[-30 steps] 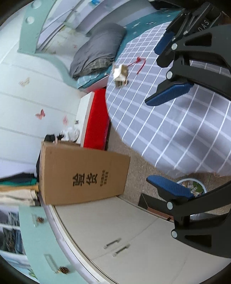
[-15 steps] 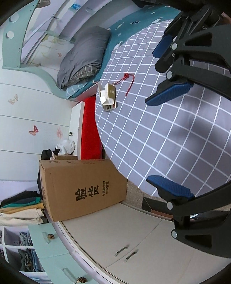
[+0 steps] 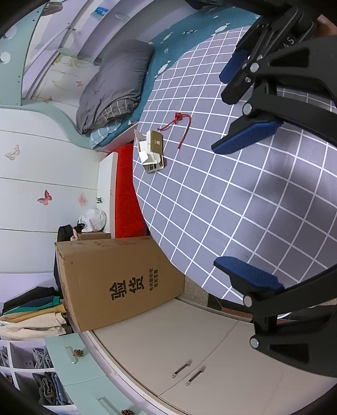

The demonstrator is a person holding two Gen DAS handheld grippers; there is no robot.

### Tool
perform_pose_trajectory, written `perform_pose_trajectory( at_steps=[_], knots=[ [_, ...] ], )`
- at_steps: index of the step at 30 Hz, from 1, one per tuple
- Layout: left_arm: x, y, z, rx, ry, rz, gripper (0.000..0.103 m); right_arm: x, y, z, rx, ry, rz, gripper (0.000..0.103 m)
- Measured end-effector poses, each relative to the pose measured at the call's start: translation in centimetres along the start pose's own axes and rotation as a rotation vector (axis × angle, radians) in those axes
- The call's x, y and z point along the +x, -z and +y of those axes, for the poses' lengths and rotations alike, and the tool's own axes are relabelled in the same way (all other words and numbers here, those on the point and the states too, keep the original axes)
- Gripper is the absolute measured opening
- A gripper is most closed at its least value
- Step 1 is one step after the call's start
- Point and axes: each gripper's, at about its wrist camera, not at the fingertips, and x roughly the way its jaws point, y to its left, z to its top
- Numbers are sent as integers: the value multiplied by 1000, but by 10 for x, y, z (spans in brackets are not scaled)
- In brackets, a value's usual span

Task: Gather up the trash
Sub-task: 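Move both open tools back over the table toward the white box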

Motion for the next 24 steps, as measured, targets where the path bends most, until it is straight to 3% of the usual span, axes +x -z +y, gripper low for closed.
perform_pose_trajectory(
  at_steps=[8, 24],
  knots=[
    [12, -8, 2, 6, 16, -6, 79, 16, -5, -8, -7, 42, 12, 69],
    [69, -42, 15, 4, 132, 26, 79, 70, -49, -17, -98, 246, 16, 73]
  ],
)
